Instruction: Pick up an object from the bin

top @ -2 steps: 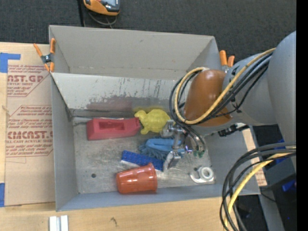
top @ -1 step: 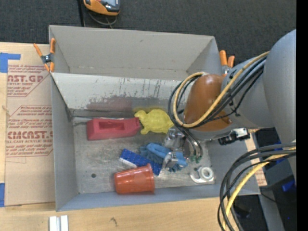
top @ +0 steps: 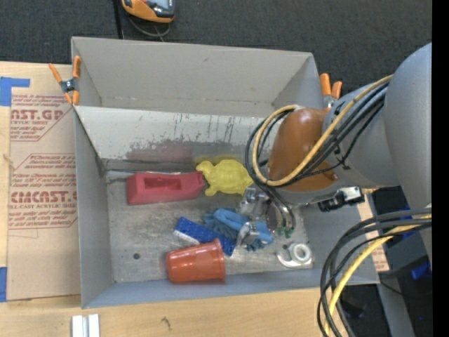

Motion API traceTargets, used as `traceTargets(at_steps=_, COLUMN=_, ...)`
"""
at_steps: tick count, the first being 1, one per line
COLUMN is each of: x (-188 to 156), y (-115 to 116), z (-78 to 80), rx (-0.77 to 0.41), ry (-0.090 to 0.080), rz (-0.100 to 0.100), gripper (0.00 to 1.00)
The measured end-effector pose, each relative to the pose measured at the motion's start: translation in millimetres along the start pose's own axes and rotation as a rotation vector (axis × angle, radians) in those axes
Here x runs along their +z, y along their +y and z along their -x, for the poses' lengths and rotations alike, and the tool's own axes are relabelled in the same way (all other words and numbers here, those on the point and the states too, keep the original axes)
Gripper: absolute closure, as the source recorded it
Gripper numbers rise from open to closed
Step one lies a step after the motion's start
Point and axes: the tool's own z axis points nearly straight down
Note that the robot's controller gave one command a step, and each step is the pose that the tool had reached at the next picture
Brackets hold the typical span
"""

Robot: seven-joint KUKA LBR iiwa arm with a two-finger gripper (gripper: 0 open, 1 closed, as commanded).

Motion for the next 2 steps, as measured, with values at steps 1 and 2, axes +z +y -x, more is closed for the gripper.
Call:
traceTargets(at_steps=1, x=-3.0, y=0.1, z=-2.6, rx=-0.001, ry=0.006, rz=0.0, gripper=1.0)
traceTargets(at_steps=2, x=-24.0, y=0.7, z=-3.4, rx=0.001, ry=-0.008, rz=0.002, gripper=1.0)
